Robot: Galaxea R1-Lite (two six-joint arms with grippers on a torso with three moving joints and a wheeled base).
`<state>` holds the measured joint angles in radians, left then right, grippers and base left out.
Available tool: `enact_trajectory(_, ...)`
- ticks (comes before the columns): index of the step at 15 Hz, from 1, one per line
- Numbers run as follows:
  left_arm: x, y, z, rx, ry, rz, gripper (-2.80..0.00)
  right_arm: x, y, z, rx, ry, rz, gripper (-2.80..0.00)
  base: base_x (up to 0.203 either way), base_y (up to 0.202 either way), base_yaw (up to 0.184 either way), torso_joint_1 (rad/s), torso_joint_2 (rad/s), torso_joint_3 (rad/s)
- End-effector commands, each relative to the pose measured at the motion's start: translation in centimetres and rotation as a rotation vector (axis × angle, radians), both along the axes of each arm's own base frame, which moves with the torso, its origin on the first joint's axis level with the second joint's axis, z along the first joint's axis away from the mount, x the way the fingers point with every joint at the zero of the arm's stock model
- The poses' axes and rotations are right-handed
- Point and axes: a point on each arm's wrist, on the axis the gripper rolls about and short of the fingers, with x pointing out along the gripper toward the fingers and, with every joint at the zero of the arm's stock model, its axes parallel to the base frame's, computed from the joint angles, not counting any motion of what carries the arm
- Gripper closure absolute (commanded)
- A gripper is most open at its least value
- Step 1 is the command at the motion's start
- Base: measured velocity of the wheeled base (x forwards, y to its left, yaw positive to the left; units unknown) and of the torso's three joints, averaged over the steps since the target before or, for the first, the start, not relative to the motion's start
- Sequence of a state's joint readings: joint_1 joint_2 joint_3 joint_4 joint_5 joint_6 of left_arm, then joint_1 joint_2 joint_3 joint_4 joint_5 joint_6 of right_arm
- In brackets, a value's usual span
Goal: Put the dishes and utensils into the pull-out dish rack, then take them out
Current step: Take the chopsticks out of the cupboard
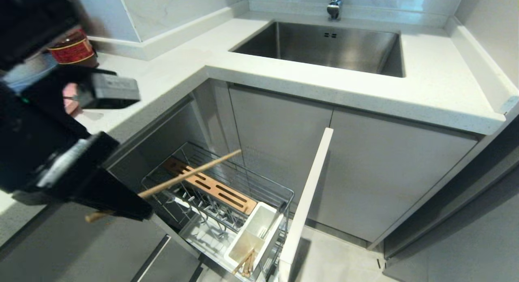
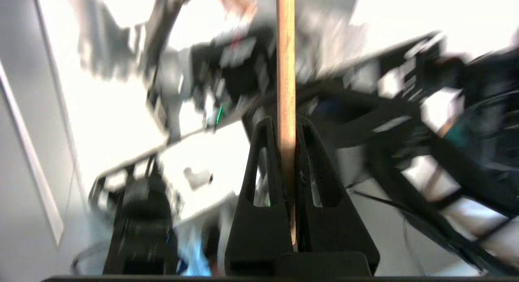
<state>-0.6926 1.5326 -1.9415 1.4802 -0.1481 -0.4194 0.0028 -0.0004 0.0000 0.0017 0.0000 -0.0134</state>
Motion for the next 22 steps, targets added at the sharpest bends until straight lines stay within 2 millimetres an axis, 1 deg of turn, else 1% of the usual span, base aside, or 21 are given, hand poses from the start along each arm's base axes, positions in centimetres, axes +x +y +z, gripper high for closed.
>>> enact_trajectory(1,-3.5,3.0,2.3,-0.111,-0.138,0.013,0.00,0.0,0.0,0.0,0.000,0.000,-0.001,0.00,0.000,0.000,0.000,0.000,0.00,0.000)
enact_trajectory(3,-5.1,4.9,3.9,-0.206,-0.287,0.069,0.00,0.0,0.0,0.0,0.000,0.000,0.000,0.00,0.000,0.000,0.000,0.000,0.00,0.000)
enact_trajectory(6,-6.1,7.1,5.5,-0.286,-0.469,0.228,0.00,0.0,0.0,0.0,0.000,0.000,0.000,0.00,0.000,0.000,0.000,0.000,0.00,0.000)
enact_trajectory(8,-6.6,8.4,6.4,-0.299,-0.584,0.356,0.00,0.0,0.0,0.0,0.000,0.000,0.000,0.00,0.000,0.000,0.000,0.000,0.00,0.000)
enact_trajectory(10,-6.7,9.5,7.0,-0.255,-0.693,0.528,0.00,0.0,0.0,0.0,0.000,0.000,0.000,0.00,0.000,0.000,0.000,0.000,0.00,0.000)
enact_trajectory(11,-6.7,10.0,7.2,-0.214,-0.734,0.605,0.00,0.0,0.0,0.0,0.000,0.000,0.000,0.00,0.000,0.000,0.000,0.000,0.00,0.000)
enact_trajectory(14,-7.0,11.6,7.0,0.067,-0.831,0.895,0.00,0.0,0.0,0.0,0.000,0.000,0.000,0.00,0.000,0.000,0.000,0.000,0.00,0.000)
enact_trajectory(16,-6.8,12.4,6.5,0.253,-0.823,1.036,0.00,0.0,0.0,0.0,0.000,0.000,0.000,0.00,0.000,0.000,0.000,0.000,0.00,0.000)
enact_trajectory(17,-6.6,12.9,5.9,0.355,-0.788,1.090,0.00,0.0,0.0,0.0,0.000,0.000,0.000,0.00,0.000,0.000,0.000,0.000,0.00,0.000)
enact_trajectory(18,-6.2,13.4,5.4,0.446,-0.740,1.142,0.00,0.0,0.0,0.0,0.000,0.000,0.000,0.00,0.000,0.000,0.000,0.000,0.00,0.000)
enact_trajectory(19,-5.3,14.1,4.9,0.515,-0.685,1.179,0.00,0.0,0.0,0.0,0.000,0.000,0.000,0.00,0.000,0.000,0.000,0.000,0.00,0.000)
enact_trajectory(22,-1.9,15.9,3.7,0.621,-0.548,1.184,0.00,0.0,0.0,0.0,0.000,0.000,0.000,0.00,0.000,0.000,0.000,0.000,0.00,0.000)
